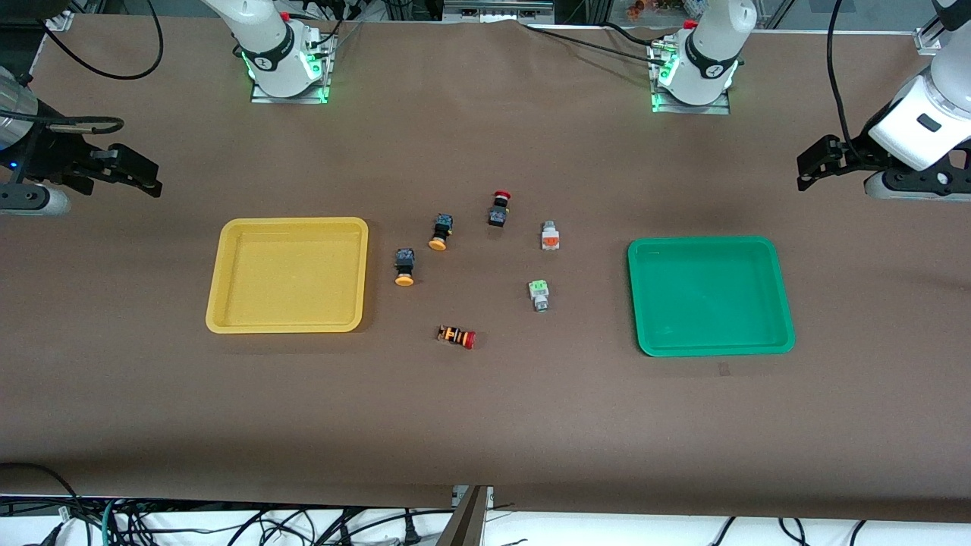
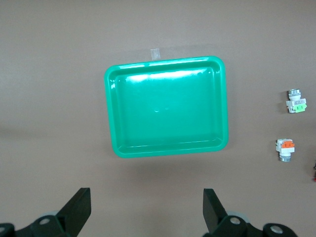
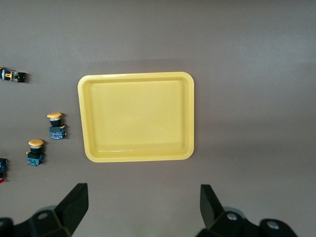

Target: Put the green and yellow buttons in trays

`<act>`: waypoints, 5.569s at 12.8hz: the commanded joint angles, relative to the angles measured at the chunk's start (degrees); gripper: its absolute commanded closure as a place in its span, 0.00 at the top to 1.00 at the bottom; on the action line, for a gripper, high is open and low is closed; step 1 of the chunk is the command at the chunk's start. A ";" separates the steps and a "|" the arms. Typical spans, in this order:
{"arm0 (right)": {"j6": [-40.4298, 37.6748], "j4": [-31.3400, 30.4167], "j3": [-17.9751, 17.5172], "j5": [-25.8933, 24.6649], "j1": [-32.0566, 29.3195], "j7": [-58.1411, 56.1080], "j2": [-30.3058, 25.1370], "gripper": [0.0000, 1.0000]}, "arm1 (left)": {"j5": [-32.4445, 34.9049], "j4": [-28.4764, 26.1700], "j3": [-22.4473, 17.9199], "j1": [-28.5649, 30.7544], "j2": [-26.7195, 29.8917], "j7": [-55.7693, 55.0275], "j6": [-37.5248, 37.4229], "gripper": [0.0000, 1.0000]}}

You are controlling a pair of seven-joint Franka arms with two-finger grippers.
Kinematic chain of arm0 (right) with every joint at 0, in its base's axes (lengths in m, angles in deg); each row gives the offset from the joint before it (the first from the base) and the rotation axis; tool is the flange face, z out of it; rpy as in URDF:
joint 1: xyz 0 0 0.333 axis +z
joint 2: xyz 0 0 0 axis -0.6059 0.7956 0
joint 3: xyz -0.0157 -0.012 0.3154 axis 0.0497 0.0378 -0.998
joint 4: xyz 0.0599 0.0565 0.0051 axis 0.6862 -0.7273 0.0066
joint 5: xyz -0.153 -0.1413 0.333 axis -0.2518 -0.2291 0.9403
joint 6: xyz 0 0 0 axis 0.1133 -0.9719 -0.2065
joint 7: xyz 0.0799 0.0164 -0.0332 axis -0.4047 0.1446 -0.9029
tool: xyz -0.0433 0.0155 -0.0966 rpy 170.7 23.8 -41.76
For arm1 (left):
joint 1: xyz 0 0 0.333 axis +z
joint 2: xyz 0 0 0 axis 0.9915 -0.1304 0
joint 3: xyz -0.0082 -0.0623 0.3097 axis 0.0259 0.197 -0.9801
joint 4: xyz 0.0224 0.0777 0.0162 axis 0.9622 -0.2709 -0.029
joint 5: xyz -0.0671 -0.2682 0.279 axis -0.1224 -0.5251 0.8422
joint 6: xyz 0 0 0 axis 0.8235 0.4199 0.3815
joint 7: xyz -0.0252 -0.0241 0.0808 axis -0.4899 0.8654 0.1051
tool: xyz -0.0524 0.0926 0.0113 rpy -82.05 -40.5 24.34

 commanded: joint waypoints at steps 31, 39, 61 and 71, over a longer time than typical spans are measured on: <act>49.38 -20.78 -10.55 -0.05 16.71 31.40 31.82 0.01 | 12.00 10.66 8.88 -25.34 -48.41 -53.68 42.75 1.00; 31.47 -16.65 -8.37 -0.23 8.03 14.31 22.69 0.00 | 13.87 10.75 8.79 -24.92 -50.09 -52.46 43.28 0.00; 39.15 -19.99 -17.14 0.48 13.80 40.49 26.88 1.00 | 3.94 0.65 19.48 -1.53 -32.24 -17.86 17.26 1.00; 46.12 -20.52 -17.14 -0.31 19.70 47.31 32.61 0.00 | 3.67 -4.70 22.15 -11.99 -40.06 -35.84 32.80 1.00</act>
